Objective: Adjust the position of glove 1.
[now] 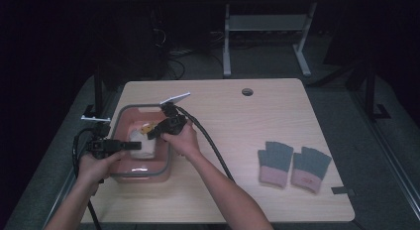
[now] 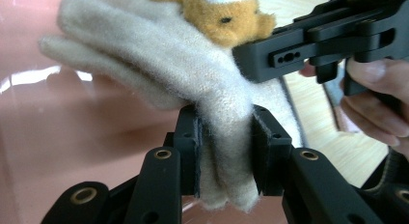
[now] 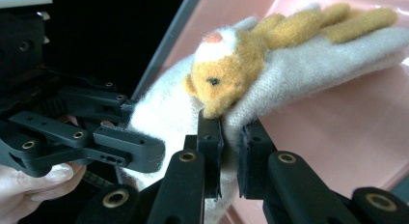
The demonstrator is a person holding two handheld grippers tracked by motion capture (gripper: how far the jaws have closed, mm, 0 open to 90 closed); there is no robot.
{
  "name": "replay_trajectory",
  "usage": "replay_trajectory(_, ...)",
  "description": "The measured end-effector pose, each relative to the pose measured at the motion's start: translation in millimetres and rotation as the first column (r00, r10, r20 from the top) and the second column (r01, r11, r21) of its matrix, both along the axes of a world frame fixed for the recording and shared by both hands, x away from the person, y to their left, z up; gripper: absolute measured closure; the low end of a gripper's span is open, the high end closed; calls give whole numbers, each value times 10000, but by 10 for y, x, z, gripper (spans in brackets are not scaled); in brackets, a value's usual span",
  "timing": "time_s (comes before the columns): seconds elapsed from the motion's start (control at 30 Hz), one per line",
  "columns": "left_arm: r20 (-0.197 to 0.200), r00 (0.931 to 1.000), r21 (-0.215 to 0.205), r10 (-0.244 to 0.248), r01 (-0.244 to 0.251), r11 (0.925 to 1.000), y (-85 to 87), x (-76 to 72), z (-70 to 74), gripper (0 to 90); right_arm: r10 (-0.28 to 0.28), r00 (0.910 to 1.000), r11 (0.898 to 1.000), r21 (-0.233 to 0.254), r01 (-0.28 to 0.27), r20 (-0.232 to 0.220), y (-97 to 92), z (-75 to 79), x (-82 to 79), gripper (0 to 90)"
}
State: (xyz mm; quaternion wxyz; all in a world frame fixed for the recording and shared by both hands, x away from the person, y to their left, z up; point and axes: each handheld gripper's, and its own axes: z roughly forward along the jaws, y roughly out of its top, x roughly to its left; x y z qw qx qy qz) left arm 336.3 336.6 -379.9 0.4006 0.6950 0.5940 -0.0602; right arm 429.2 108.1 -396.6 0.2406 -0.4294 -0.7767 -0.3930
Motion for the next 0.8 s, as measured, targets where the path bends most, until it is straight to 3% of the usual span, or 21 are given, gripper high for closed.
replay_trajectory(0.1, -144, 9998, 194, 112, -109, 9998, -21, 4, -42, 680, 47, 10000, 9995, -326, -48, -34, 19, -14, -3, 805)
replay_trajectory(0.23, -215, 9997, 522, 141, -130, 9986, -36, 4, -86, 680, 134, 9996, 9955, -937, -111, 236, 25, 6, -25, 787)
replay_trajectory(0.4, -505, 9983, 736, 286, -248, 9970, -35, 6, -150, 680, 186, 9991, 9926, -1206, -138, 391, 12, 50, -47, 773)
replay_trajectory(0.5, -618, 9976, 1023, 316, -252, 9944, -73, 2, -173, 680, 347, 9968, 9879, -1534, -233, 718, -4, 70, -77, 757)
replay_trajectory(0.63, -640, 9979, 1481, 105, -10, 9890, -99, 5, -190, 679, 282, 9956, 9869, -1607, -136, 889, -42, 131, -104, 753)
replay_trajectory(0.8, -781, 9968, 1644, 195, -64, 9864, -113, 10, -210, 677, 206, 9939, 9887, -1498, -42, 1079, -122, 221, -119, 750)
